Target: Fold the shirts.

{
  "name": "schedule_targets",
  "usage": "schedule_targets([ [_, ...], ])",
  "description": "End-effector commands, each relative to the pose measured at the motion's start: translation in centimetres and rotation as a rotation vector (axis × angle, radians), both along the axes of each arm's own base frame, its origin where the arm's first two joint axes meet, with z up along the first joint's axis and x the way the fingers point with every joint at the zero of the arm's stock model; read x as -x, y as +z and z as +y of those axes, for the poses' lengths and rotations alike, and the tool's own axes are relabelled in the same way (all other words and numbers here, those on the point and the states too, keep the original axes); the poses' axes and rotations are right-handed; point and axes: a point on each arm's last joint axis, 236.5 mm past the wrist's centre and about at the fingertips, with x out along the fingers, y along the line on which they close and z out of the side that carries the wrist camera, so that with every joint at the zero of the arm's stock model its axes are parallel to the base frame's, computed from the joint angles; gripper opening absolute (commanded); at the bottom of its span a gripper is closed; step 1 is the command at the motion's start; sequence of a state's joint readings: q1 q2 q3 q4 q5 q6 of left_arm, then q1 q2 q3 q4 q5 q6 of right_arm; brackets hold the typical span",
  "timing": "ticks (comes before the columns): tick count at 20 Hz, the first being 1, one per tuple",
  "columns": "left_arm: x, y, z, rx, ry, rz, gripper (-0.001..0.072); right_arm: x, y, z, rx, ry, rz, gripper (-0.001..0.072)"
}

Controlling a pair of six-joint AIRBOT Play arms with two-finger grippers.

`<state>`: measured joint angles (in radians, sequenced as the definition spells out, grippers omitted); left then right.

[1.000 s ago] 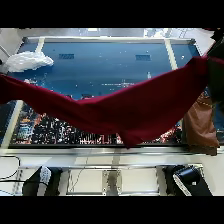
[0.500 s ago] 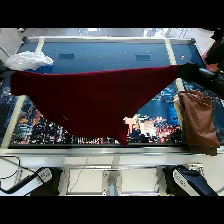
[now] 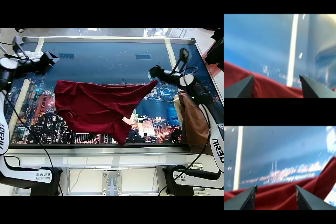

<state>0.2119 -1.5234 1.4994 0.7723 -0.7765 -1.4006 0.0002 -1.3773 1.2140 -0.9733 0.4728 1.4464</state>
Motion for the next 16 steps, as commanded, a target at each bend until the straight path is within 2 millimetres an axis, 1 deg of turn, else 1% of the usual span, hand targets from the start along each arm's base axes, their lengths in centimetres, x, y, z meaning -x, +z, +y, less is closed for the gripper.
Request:
schedule_targets([
  [1,3.6,2.9,5.0,-0.041,0.035,0.017,0.064,0.6,4.5,-6.0,0.176,-0.014,-0.017,0.0528],
  [2,6.4,2.4,7.2,-0.118,0.035,0.084,0.064,1.7,5.4,-8.2,0.209,-0.026,0.014,0.0524],
  [3,9.4,1.3,8.3,-0.151,0.034,0.163,0.064,3.2,5.9,-9.8,0.213,-0.036,0.055,0.051],
  [4,12.2,-0.1,8.3,-0.142,0.027,0.229,0.064,4.6,5.6,-10.5,0.216,-0.025,0.103,0.0509],
  [5,14.9,-2.1,7.5,-0.115,0.03,0.28,0.0638,6.1,4.7,-10.4,0.237,0.019,0.16,0.051],
  [6,17.4,-4.3,6.2,-0.081,0.04,0.319,0.0634,7.3,3.7,-9.7,0.232,0.064,0.22,0.051],
  [7,20.1,-6.8,4.1,0.009,0.058,0.372,0.0562,8.2,2.8,-8.8,0.234,0.114,0.265,0.051],
  [8,22.4,-8.9,1.7,0.098,0.052,0.411,0.0556,8.8,2.4,-7.8,0.238,0.151,0.286,0.0509],
  [9,24.5,-10.9,-0.6,0.196,0.052,0.444,0.0556,8.8,2.3,-7.1,0.243,0.171,0.286,0.051],
  [11,27.5,-14.2,-3.8,0.364,0.084,0.5,0.0555,8.0,2.9,-5.7,0.235,0.185,0.246,0.0509],
  [13,30.5,-17.6,-5.6,0.422,0.086,0.595,0.0531,7.7,3.5,-4.4,0.21,0.201,0.219,0.051],
  [15,32.5,-19.6,-7.1,0.423,0.057,0.657,0.0532,7.6,3.7,-3.4,0.188,0.218,0.209,0.051],
  [16,33.0,-20.1,-7.7,0.404,0.031,0.663,0.0531,7.6,3.8,-3.1,0.182,0.223,0.207,0.051],
])
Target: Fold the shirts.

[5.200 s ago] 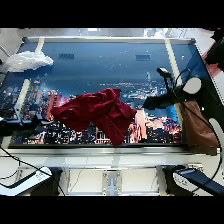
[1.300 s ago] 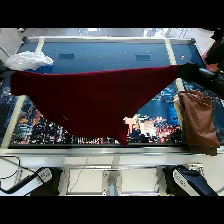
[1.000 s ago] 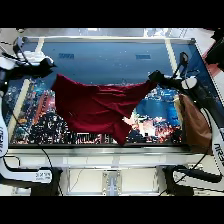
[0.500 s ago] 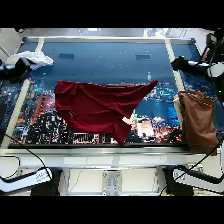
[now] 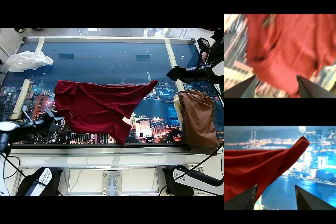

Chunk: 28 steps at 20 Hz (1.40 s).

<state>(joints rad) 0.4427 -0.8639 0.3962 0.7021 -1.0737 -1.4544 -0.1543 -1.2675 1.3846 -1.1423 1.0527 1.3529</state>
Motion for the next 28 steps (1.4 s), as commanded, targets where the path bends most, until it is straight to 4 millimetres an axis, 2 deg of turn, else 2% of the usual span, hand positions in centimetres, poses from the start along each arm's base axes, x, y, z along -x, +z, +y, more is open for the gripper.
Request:
schedule_targets([
  [1,3.6,-3.2,-3.4,0.045,-0.055,0.069,0.0531,0.1,0.4,1.7,-0.037,0.031,-0.002,0.051],
  [5,3.1,-5.2,-5.3,-0.034,-0.102,0.079,0.0531,0.1,0.5,2.0,-0.054,0.033,-0.004,0.051],
  [8,2.2,-6.5,-5.7,-0.041,-0.058,0.095,0.053,0.3,1.0,2.1,-0.057,0.035,-0.013,0.051],
  [10,1.3,-7.0,-6.1,-0.028,-0.028,0.089,0.048,0.4,1.4,2.1,-0.055,0.034,-0.023,0.051],
  [12,0.8,-7.6,-6.8,-0.01,-0.02,0.086,0.048,0.4,1.6,2.0,-0.053,0.032,-0.031,0.051],
  [13,0.4,-7.9,-6.9,-0.005,0.003,0.086,0.0429,0.3,1.6,2.0,-0.05,0.032,-0.032,0.051],
  [15,-1.0,-8.2,-6.8,-0.006,0.06,0.063,0.0074,0.4,1.4,1.6,-0.03,0.029,-0.026,0.051],
  [16,-1.9,-7.8,-6.9,-0.011,0.058,0.022,0.0018,0.4,1.1,1.4,-0.019,0.028,-0.02,0.0509],
  [18,-4.0,-6.0,-7.2,0.007,0.061,-0.052,0.0018,0.3,0.1,0.8,0.005,0.023,0.001,0.05],
  [20,-6.2,-4.0,-7.3,0.015,0.065,-0.112,0.0017,0.5,-3.2,0.6,-0.008,-0.001,0.08,0.0366],
  [23,-8.1,-1.8,-7.6,0.026,0.053,-0.171,0.0017,1.6,-11.6,1.5,-0.113,-0.072,0.3,0.0372],
  [24,-8.1,-1.6,-7.8,0.033,0.046,-0.174,0.0017,2.2,-13.9,3.0,-0.166,-0.061,0.379,0.0374],
  [25,-7.9,-1.6,-8.0,0.034,0.034,-0.172,0.0017,3.1,-16.1,5.2,-0.227,-0.023,0.463,0.0402],
  [27,-7.4,-1.8,-8.3,0.029,0.0,-0.167,0.0017,5.2,-18.7,9.9,-0.283,0.133,0.575,0.0466],
  [28,-7.3,-1.7,-8.5,0.035,-0.008,-0.165,0.0017,6.0,-19.9,11.6,-0.284,0.172,0.617,0.0491],
])
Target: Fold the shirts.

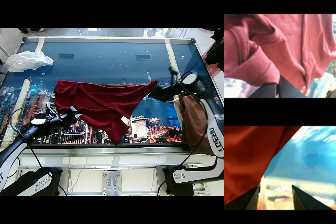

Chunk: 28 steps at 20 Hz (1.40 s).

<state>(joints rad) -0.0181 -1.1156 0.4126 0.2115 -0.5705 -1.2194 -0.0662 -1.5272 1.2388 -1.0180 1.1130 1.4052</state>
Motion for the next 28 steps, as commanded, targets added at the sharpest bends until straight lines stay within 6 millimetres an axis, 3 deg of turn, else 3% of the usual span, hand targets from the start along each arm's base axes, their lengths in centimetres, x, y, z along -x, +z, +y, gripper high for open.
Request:
schedule_targets([
  [1,0.1,0.5,-0.7,0.011,-0.038,-0.008,0.0017,3.3,-4.8,6.0,-0.099,0.134,0.174,0.0491],
  [4,0.2,0.5,-0.8,0.014,-0.041,-0.008,0.0017,4.0,-6.7,9.0,-0.084,0.187,0.186,0.0491],
  [7,0.2,0.5,-0.8,0.014,-0.042,-0.007,0.0017,2.4,-6.7,11.2,-0.089,0.171,0.107,0.047],
  [10,0.2,0.5,-0.8,0.014,-0.042,-0.008,0.0017,0.6,-6.0,12.5,-0.125,0.116,0.041,0.0243],
  [11,0.2,0.5,-0.8,0.014,-0.042,-0.008,0.0017,-0.1,-5.8,12.5,-0.131,0.093,0.019,0.0223],
  [12,0.2,0.5,-0.8,0.014,-0.042,-0.008,0.0017,-0.7,-5.7,12.4,-0.13,0.077,0.001,0.0077],
  [13,0.2,0.5,-0.8,0.013,-0.042,-0.008,0.0017,-1.2,-5.6,12.2,-0.122,0.072,-0.018,0.0014],
  [15,0.4,0.4,-0.8,0.003,-0.055,-0.007,0.0018,-1.6,-4.8,12.0,-0.106,0.096,-0.035,0.0018],
  [16,0.5,0.3,-0.8,-0.004,-0.063,-0.006,0.0017,-1.6,-4.1,11.5,-0.094,0.14,-0.042,0.0114],
  [17,0.6,0.2,-0.8,-0.008,-0.068,-0.005,0.0017,-1.7,-3.0,10.6,-0.078,0.19,-0.053,0.034],
  [18,0.6,0.2,-0.8,-0.007,-0.068,-0.005,0.0017,-2.0,-1.8,9.0,-0.046,0.202,-0.066,0.0391],
  [21,0.6,0.2,-0.8,-0.007,-0.068,-0.006,0.0017,-2.4,-0.1,2.6,0.067,0.127,-0.082,0.0391],
  [23,0.6,0.2,-0.8,-0.007,-0.068,-0.005,0.0017,-1.1,-1.5,0.7,0.055,0.056,-0.024,0.0393],
  [24,0.6,0.2,-0.8,-0.007,-0.068,-0.006,0.0017,-0.4,-2.8,1.1,0.013,0.017,0.008,0.0393],
  [28,0.6,0.2,-0.8,-0.007,-0.068,-0.005,0.0017,0.8,-6.0,6.4,-0.143,-0.004,0.017,0.0393],
])
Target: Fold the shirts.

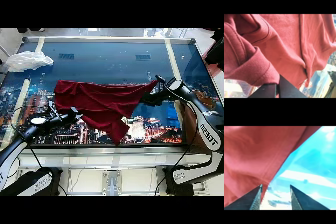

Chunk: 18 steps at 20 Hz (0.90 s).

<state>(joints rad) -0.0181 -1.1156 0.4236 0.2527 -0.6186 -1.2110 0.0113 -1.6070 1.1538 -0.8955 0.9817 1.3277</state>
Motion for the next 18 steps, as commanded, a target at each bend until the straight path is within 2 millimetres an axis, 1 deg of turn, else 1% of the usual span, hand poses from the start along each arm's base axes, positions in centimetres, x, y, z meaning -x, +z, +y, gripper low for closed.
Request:
schedule_targets([
  [1,0.0,0.0,0.0,-0.001,0.0,-0.001,0.0018,0.2,-2.1,2.7,-0.07,-0.033,-0.005,0.0393],
  [3,0.1,0.1,-0.2,0.004,-0.007,0.001,0.0018,-0.5,-2.7,4.3,-0.092,-0.059,-0.017,0.0392],
  [4,0.2,0.1,-0.3,0.009,-0.012,0.003,0.0017,-0.8,-2.6,5.0,-0.109,-0.06,-0.027,0.0379],
  [5,0.2,0.1,-0.3,0.009,-0.012,0.003,0.0017,-0.9,-2.1,5.8,-0.124,-0.029,-0.054,0.0265],
  [6,0.2,0.1,-0.3,0.011,-0.015,0.004,0.0017,-1.2,-1.2,6.4,-0.144,-0.007,-0.074,0.0033],
  [7,0.2,0.3,-0.2,0.014,-0.012,0.0,0.0017,-1.6,-0.4,6.7,-0.156,0.008,-0.087,0.0014],
  [8,0.2,0.9,0.0,0.026,-0.011,-0.009,0.0017,-2.2,0.9,6.7,-0.168,0.022,-0.105,0.0014],
  [9,0.2,1.9,0.2,0.042,-0.022,-0.032,0.0017,-2.9,2.4,6.5,-0.173,0.032,-0.133,0.0013],
  [10,0.4,3.4,0.8,0.057,-0.042,-0.073,0.0017,-3.4,4.2,5.9,-0.171,0.043,-0.168,0.0013],
  [11,0.6,5.0,1.7,0.075,-0.048,-0.105,0.0016,-3.8,6.5,5.1,-0.164,0.053,-0.211,0.0013],
  [12,1.0,6.5,3.1,0.077,-0.043,-0.141,0.0016,-3.9,8.7,4.2,-0.158,0.061,-0.252,0.0013],
  [14,2.2,9.2,6.1,0.053,-0.014,-0.202,0.0015,-3.7,14.2,2.7,-0.153,0.057,-0.358,0.0012],
  [15,3.2,10.2,7.3,0.034,-0.004,-0.22,0.0014,-3.7,17.1,2.0,-0.143,0.046,-0.429,0.0012],
  [16,4.4,10.8,8.0,0.012,-0.008,-0.22,0.0014,-4.1,19.8,1.4,-0.133,0.022,-0.503,0.0012],
  [17,6.0,10.8,8.1,-0.011,-0.038,-0.199,0.0013,-4.3,22.4,1.3,-0.135,0.005,-0.566,0.0011],
  [18,8.1,10.2,8.1,-0.046,-0.091,-0.152,0.0013,-4.0,24.6,1.8,-0.145,0.017,-0.603,0.0011],
])
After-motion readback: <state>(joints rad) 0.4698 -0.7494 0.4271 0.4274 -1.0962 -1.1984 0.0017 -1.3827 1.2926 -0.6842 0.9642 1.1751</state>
